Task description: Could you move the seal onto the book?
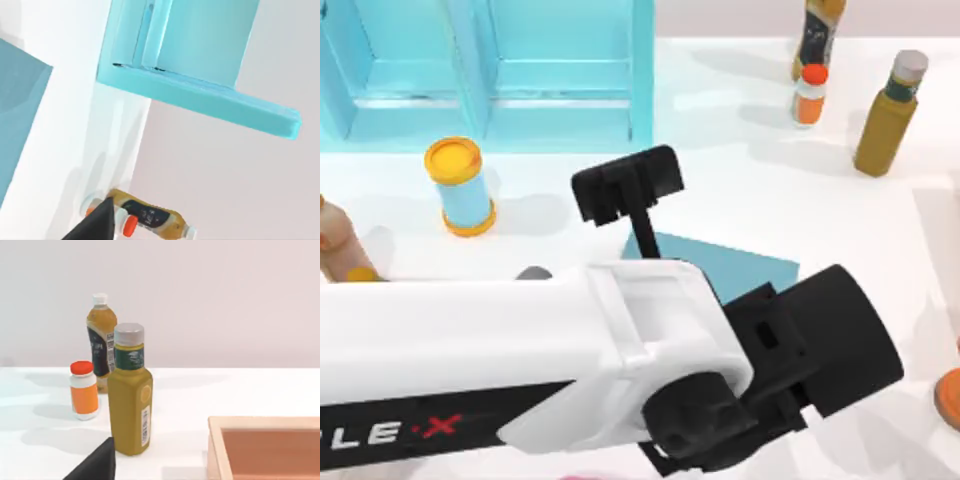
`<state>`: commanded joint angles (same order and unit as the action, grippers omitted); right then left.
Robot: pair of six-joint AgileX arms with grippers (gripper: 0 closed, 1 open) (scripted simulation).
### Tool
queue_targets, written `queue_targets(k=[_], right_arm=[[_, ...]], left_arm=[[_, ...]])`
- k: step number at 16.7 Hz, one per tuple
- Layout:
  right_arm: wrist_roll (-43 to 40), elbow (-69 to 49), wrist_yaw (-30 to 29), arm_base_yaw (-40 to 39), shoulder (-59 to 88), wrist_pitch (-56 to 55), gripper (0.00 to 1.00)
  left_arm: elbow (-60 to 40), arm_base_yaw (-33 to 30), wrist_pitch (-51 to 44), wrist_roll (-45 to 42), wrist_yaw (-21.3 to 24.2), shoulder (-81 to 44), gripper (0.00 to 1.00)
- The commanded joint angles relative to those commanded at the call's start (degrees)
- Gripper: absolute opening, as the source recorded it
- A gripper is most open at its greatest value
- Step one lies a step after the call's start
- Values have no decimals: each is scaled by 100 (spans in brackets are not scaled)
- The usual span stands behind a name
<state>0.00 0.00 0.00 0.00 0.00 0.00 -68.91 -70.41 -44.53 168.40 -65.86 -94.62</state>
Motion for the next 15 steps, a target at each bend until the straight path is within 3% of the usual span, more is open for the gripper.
queue_targets(k=[6,15], right_arm=[[0,0,0,0,0,0,100],[0,0,0,0,0,0,100]], left_arm=[[1152,2005,1788,-4695,1268,2889,100],[4161,5121,3689,-12406,4104,6912,100]])
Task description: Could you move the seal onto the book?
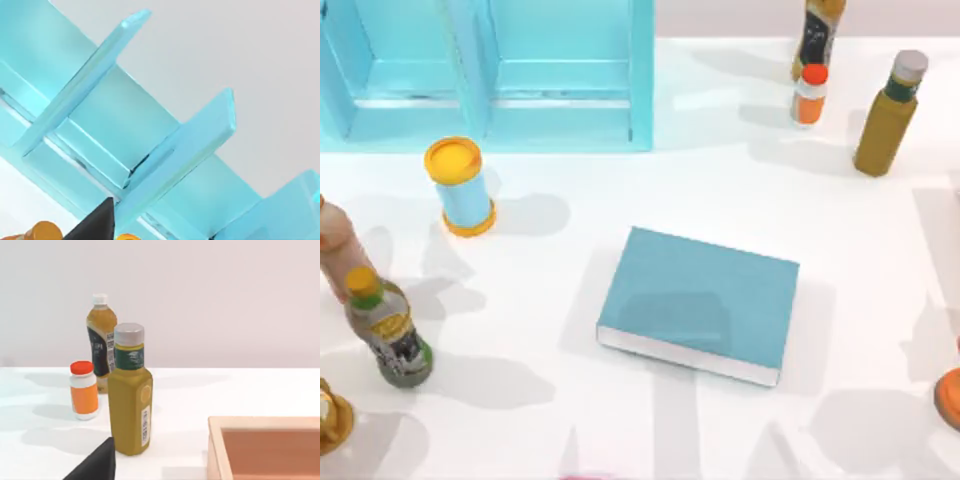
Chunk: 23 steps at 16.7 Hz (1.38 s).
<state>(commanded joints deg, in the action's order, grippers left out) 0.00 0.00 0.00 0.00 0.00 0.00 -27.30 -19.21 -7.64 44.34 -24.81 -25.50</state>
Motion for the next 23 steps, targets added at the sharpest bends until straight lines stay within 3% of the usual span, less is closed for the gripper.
queue_targets(k=[5,10,19,23], right_arm=[[0,0,0,0,0,0,100],[0,0,0,0,0,0,100],[8,-59,5,42,58,57,100],[67,-876,54,486,893,741,100]], left_arm=[[1684,1271,479,-2900,1446,1542,100],[2636,1871,736,-4299,2376,2459,100],[2730,1921,764,-4434,2482,2550,100],[2730,1921,764,-4434,2482,2550,100]])
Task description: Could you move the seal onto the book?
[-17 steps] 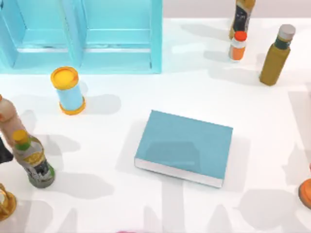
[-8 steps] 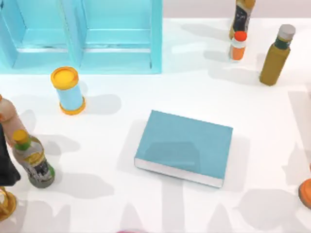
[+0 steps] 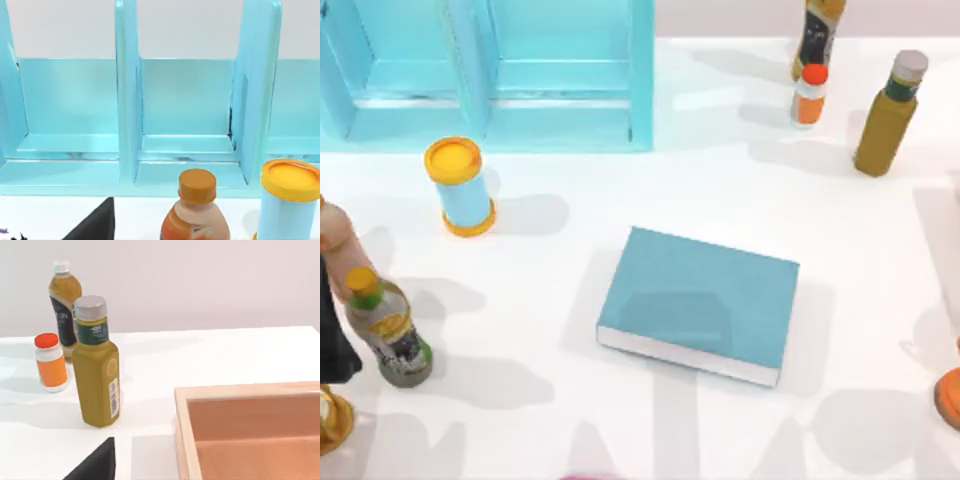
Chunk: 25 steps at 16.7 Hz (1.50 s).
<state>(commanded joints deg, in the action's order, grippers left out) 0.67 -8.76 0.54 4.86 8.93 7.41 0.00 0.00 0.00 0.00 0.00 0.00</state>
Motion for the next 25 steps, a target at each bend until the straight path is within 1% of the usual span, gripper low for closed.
queue_targets(k=[4,8,13,16,18,20,22,25], right_arm=[[10,-1585,64,704,1737,1178,100],[-237,-3813,50,1420,4095,2699,100],[-997,-6701,-46,1941,7280,4710,100],[-1583,-7974,-81,2033,8722,5826,100],[-1958,-8545,-84,2018,9400,6438,100],[-2243,-8875,-71,1979,9845,6876,100],[-2394,-8991,-51,1955,10069,7108,100],[-2416,-9000,-46,1951,10102,7145,100]], left_arm=[[0,0,0,0,0,0,100],[0,0,0,0,0,0,100],[0,0,0,0,0,0,100],[0,0,0,0,0,0,100],[0,0,0,0,0,0,100],[0,0,0,0,0,0,100],[0,0,0,0,0,0,100],[0,0,0,0,0,0,100]])
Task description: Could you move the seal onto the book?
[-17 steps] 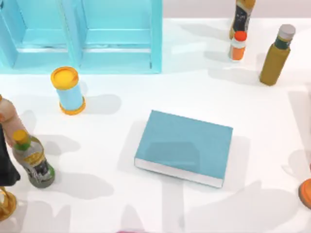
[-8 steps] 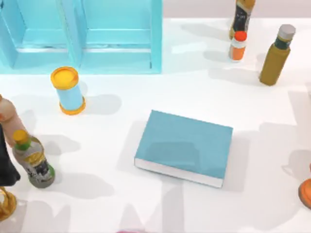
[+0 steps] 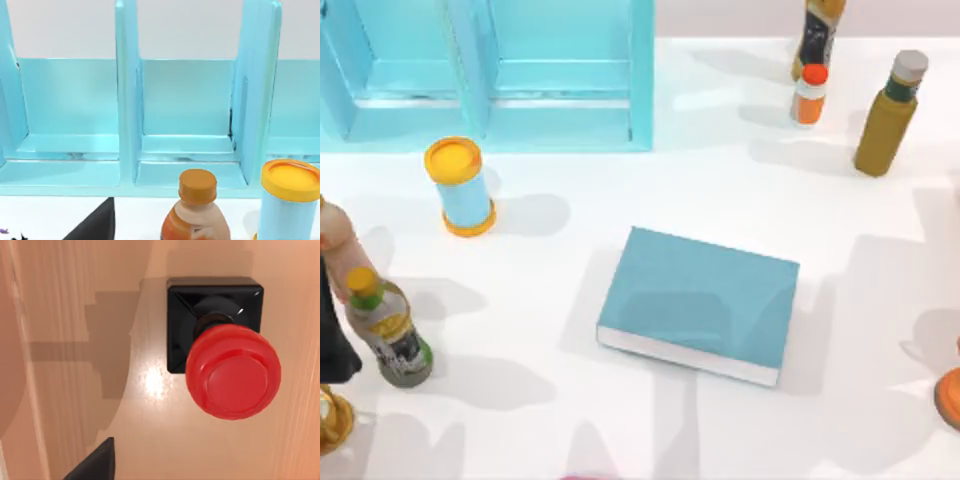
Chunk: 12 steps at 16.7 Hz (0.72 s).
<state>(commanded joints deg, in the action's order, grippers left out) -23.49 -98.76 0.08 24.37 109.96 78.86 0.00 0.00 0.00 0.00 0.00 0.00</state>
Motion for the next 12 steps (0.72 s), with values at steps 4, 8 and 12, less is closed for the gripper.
queue_targets(k=[4,8,12], right_arm=[[1,104,-1,9,5,-103,100],[13,847,-1,-11,120,-983,100],[26,1698,-2,-22,283,-2009,100]], left_arm=[[0,0,0,0,0,0,100],[0,0,0,0,0,0,100],[0,0,0,0,0,0,100]])
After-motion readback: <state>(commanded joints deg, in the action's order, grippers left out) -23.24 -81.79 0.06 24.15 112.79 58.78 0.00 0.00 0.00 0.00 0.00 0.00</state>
